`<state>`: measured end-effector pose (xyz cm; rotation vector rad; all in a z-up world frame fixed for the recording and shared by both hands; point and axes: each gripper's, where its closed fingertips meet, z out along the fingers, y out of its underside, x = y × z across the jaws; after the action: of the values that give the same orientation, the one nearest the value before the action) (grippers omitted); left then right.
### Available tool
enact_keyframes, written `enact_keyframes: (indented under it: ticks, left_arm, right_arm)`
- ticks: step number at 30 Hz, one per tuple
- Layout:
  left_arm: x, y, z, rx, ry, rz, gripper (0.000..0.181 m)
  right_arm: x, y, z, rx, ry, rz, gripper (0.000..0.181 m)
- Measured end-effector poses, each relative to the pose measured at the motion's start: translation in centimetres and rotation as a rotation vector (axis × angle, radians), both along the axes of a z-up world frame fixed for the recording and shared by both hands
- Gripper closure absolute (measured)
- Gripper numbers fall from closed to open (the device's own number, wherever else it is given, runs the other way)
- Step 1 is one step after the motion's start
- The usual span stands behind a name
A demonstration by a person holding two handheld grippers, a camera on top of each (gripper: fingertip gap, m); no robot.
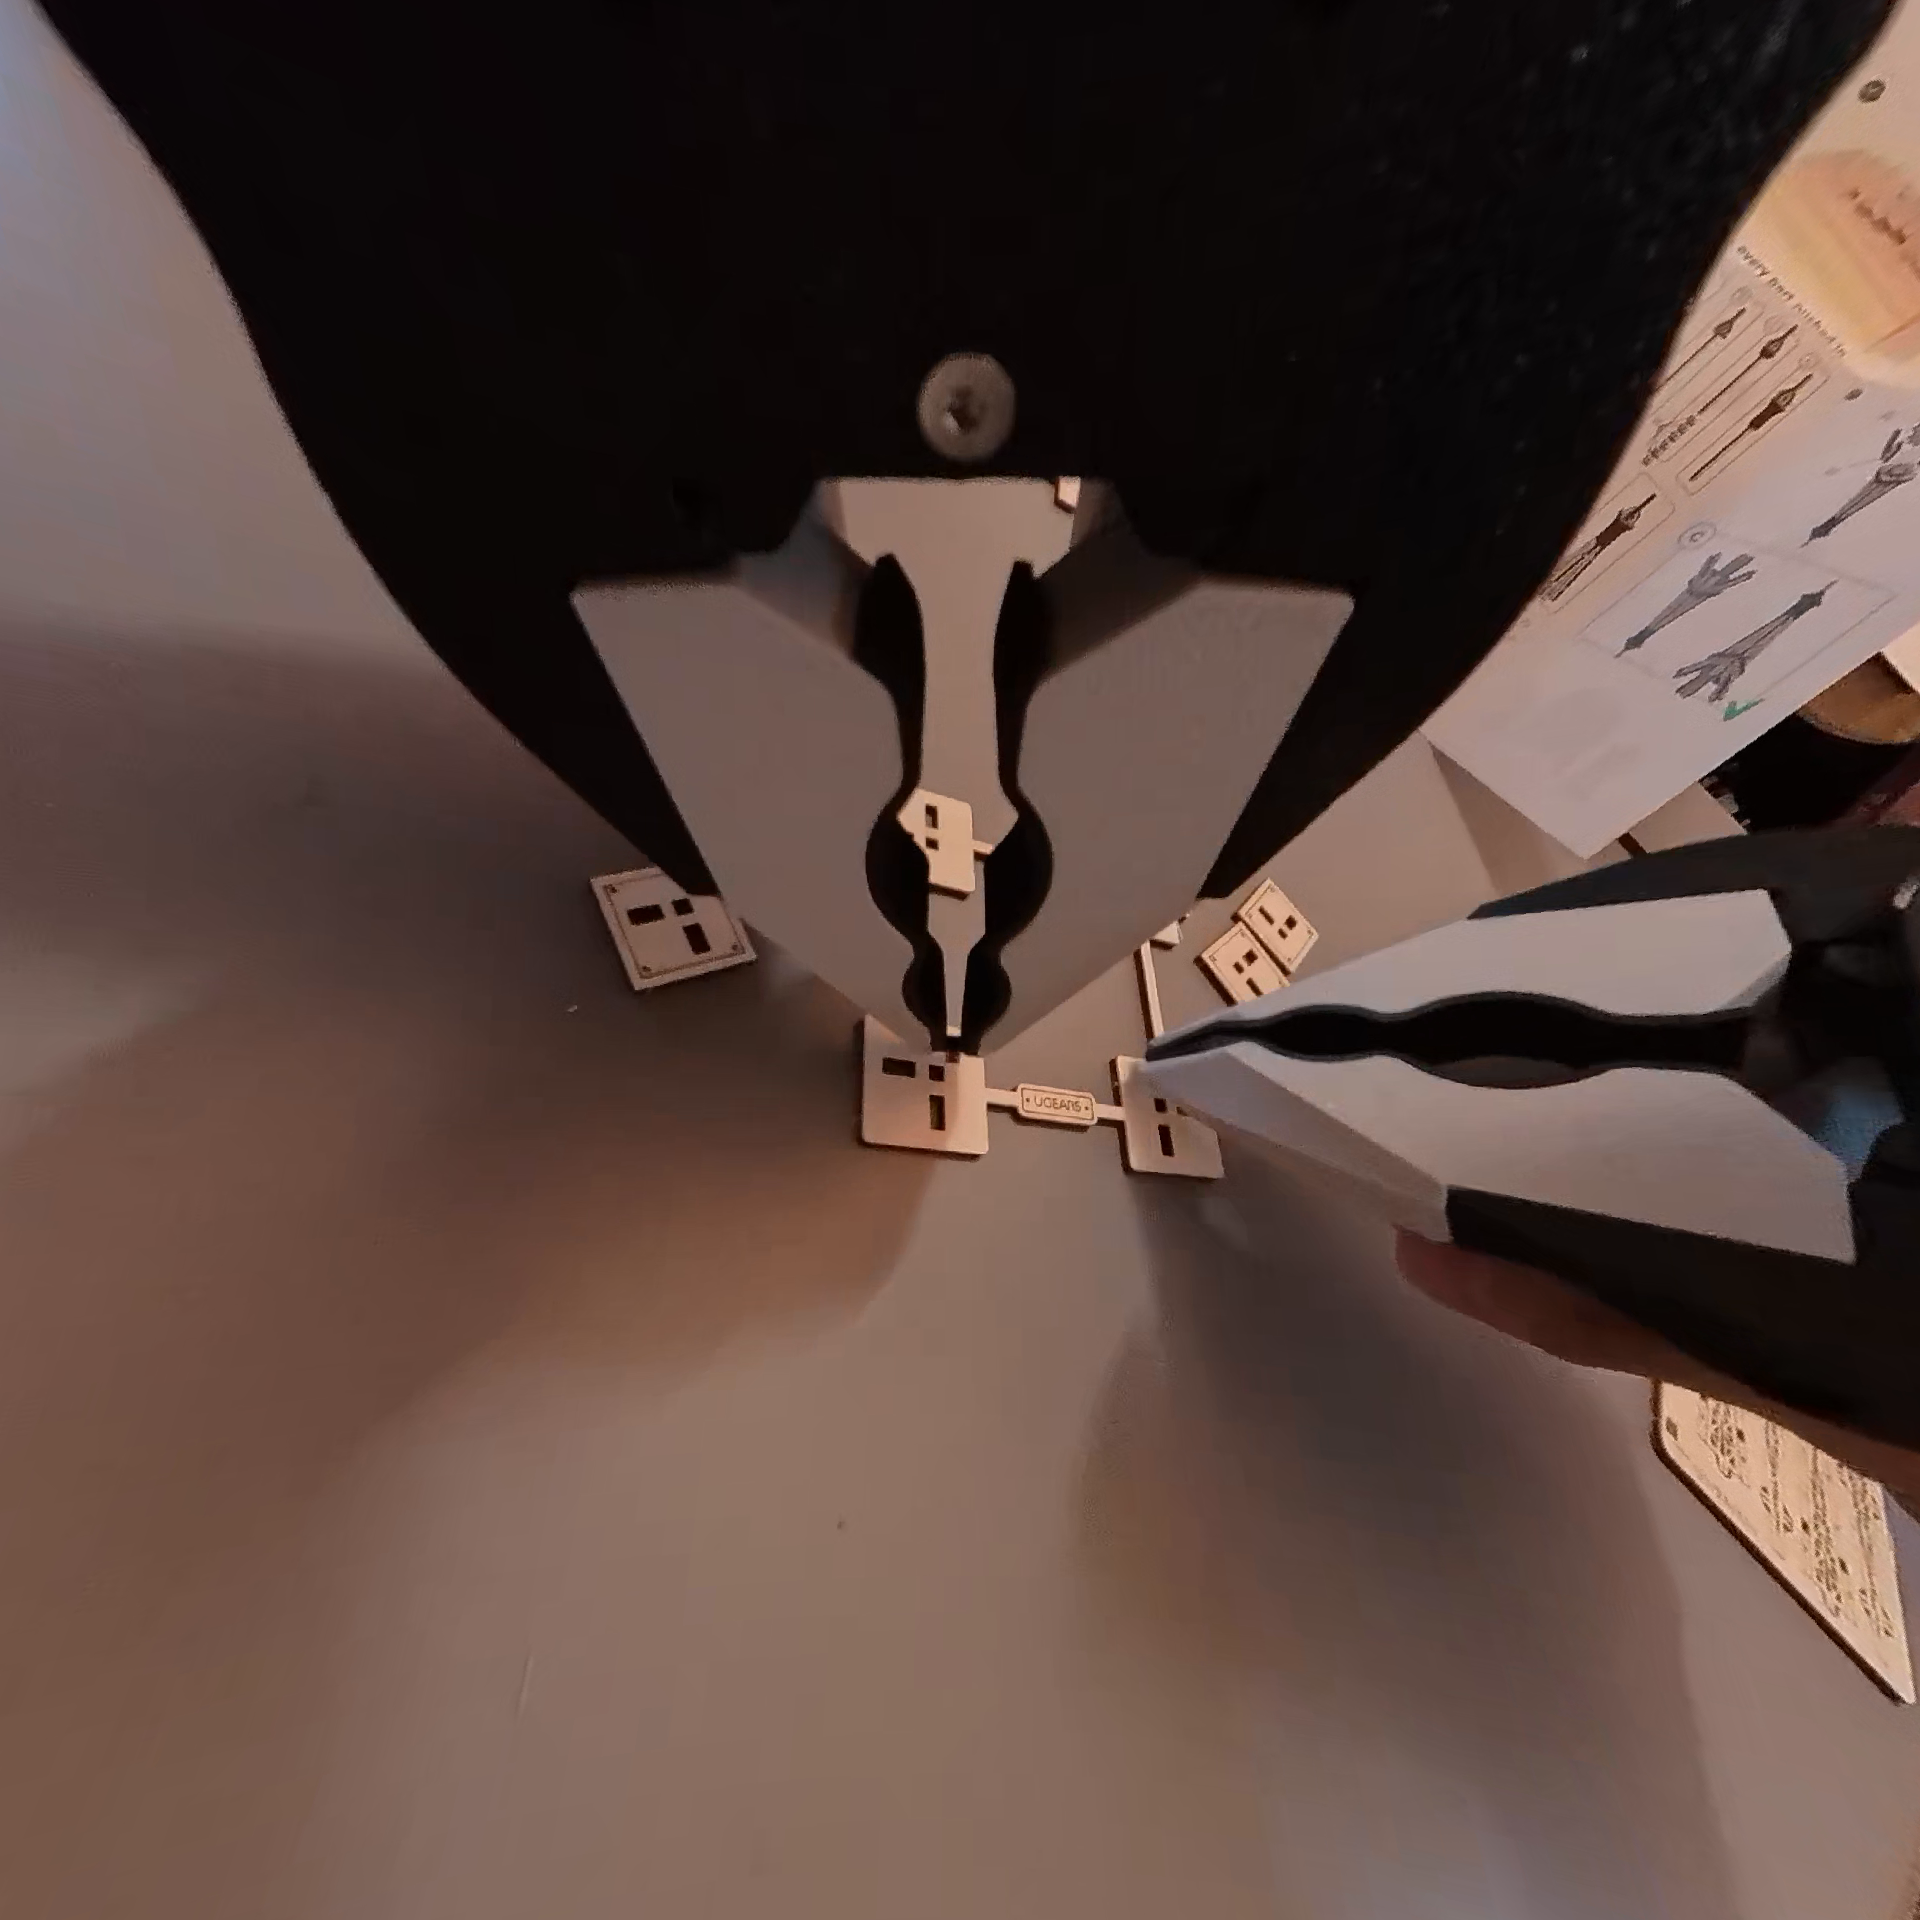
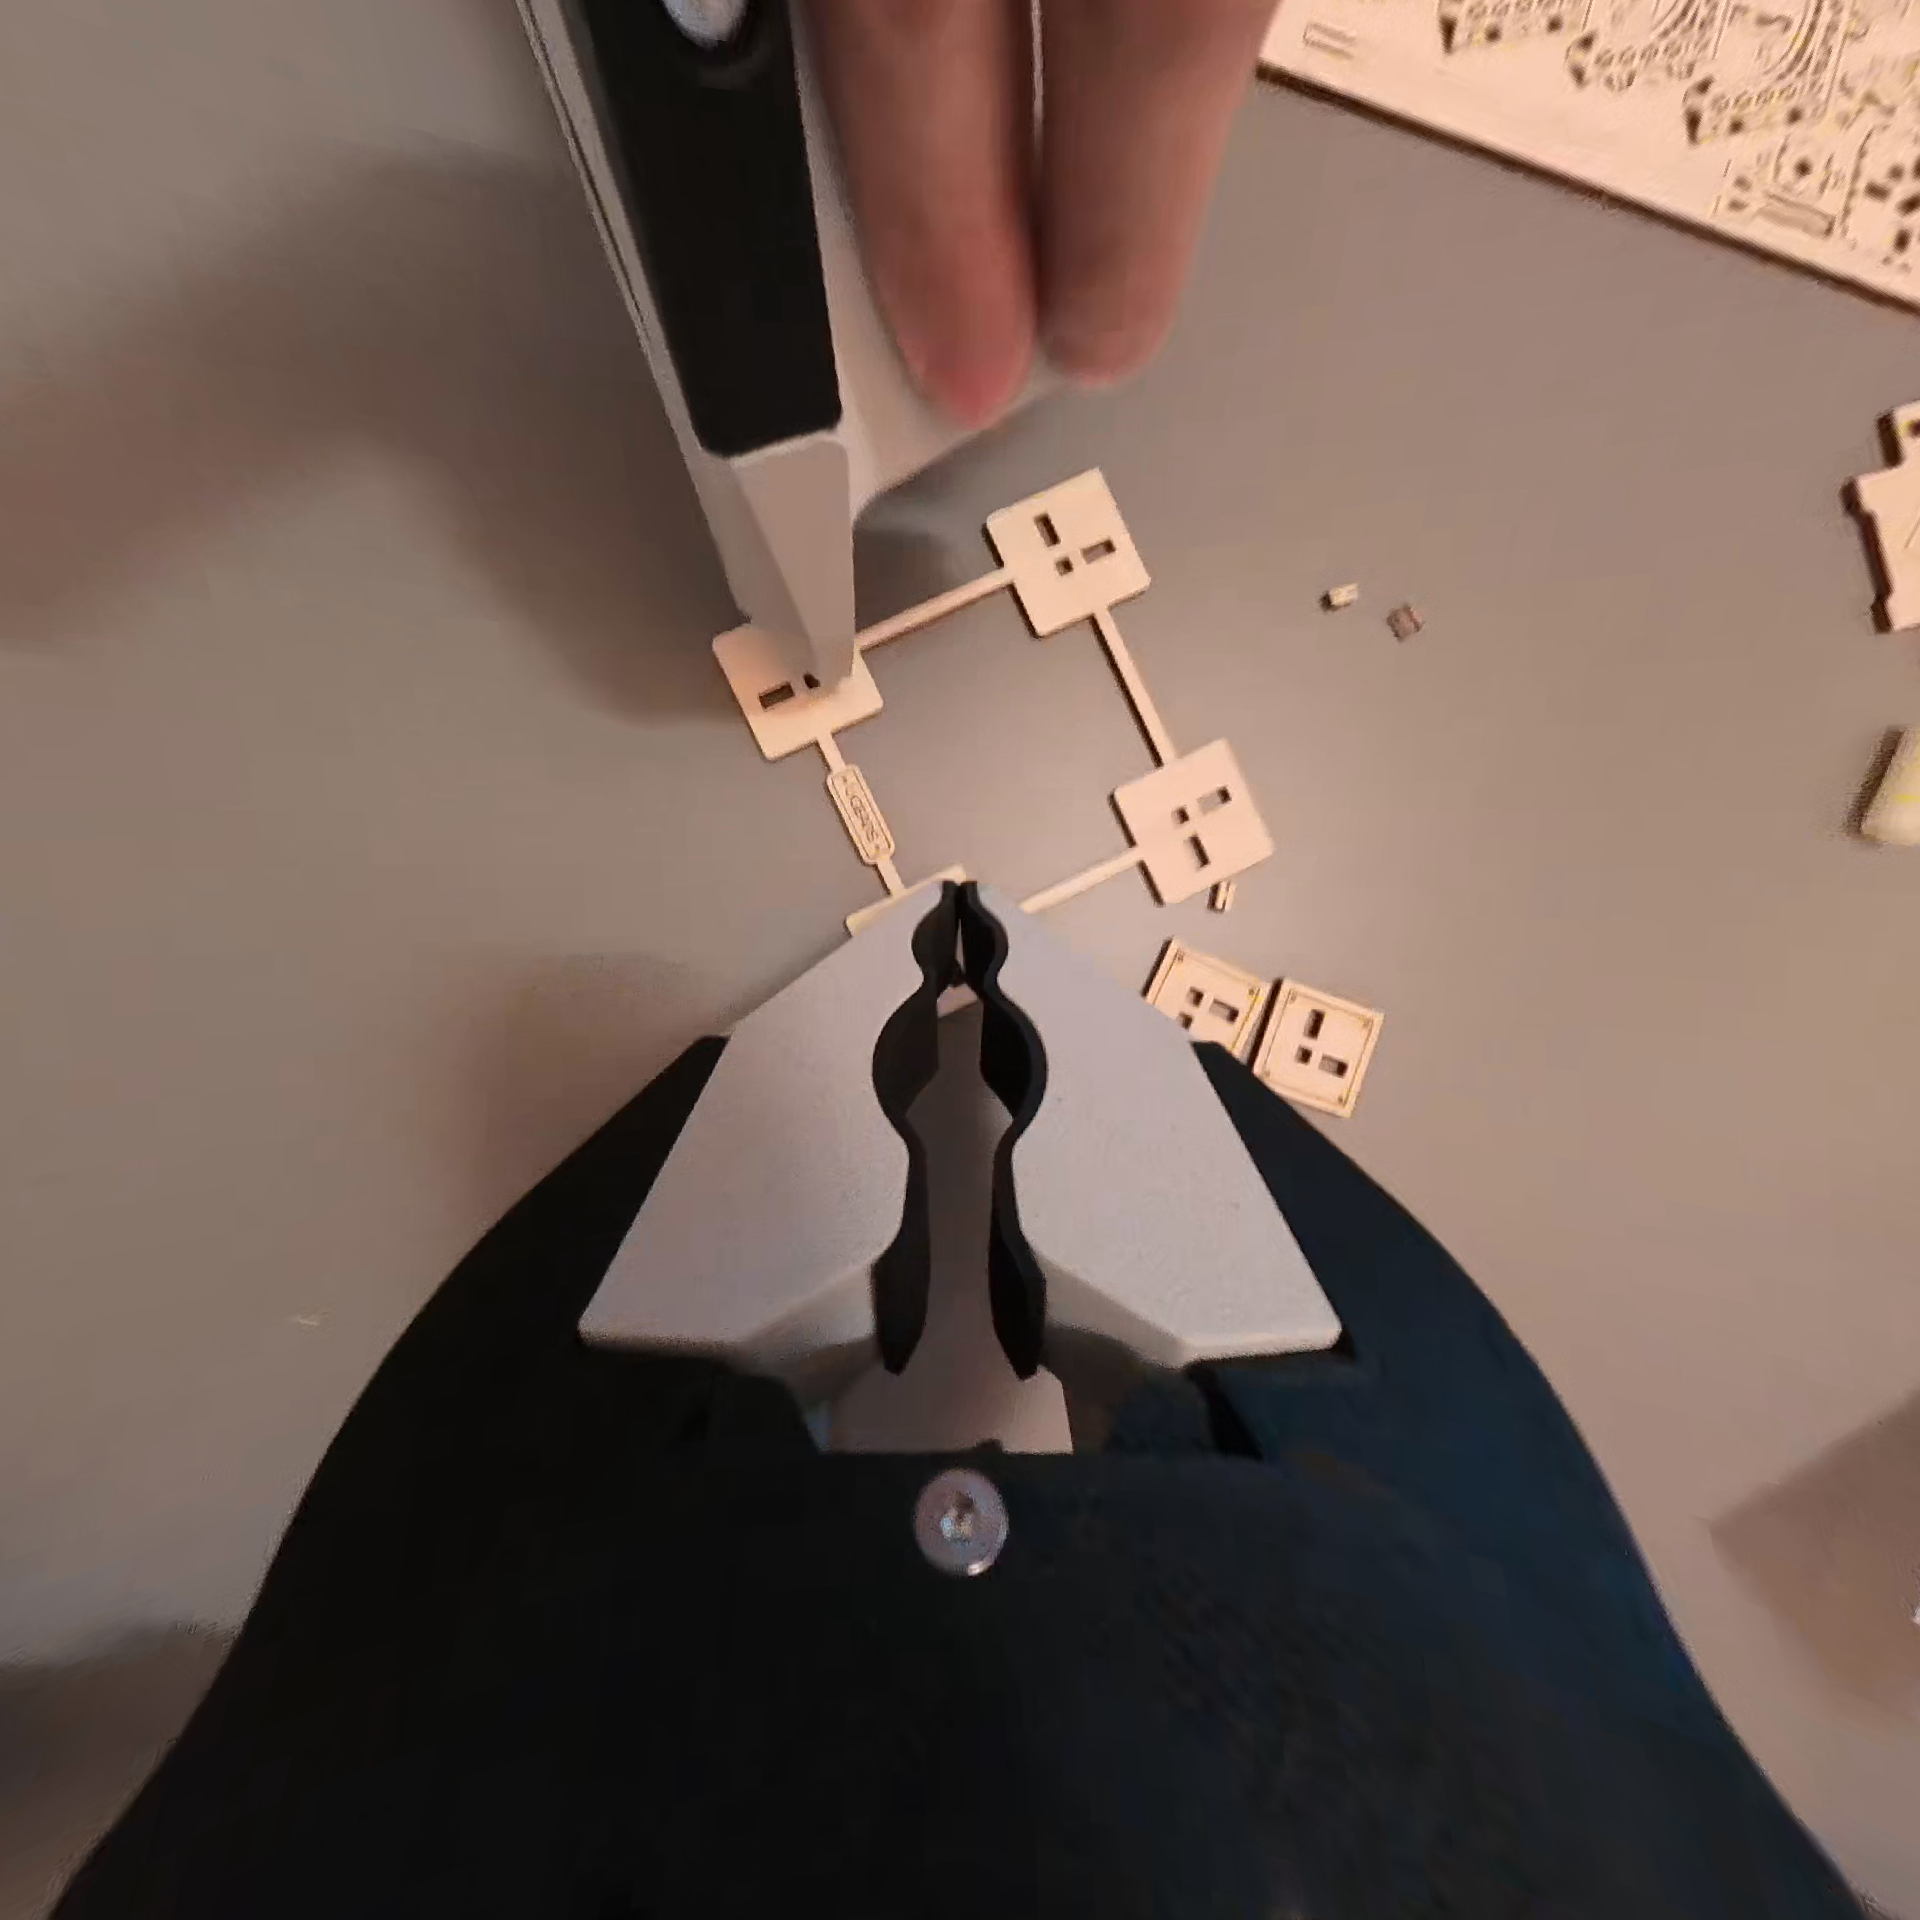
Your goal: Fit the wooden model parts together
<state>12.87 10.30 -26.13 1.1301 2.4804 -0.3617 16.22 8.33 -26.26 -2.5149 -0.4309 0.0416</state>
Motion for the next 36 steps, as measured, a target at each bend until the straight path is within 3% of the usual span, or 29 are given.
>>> enact_keyframes:
  ticks: [28,36]
  left_arm:
    - [-0.25,0.04,-0.44,0.160,0.010,-0.058,0.181]
    - [-0.23,0.14,-0.52,0.210,0.035,0.000,0.181]
  right_arm:
    - [-0.11,-0.01,-0.26,-0.020,0.019,-0.007,0.181]
    - [-0.10,-0.01,-0.26,-0.020,0.024,-0.012,0.181]
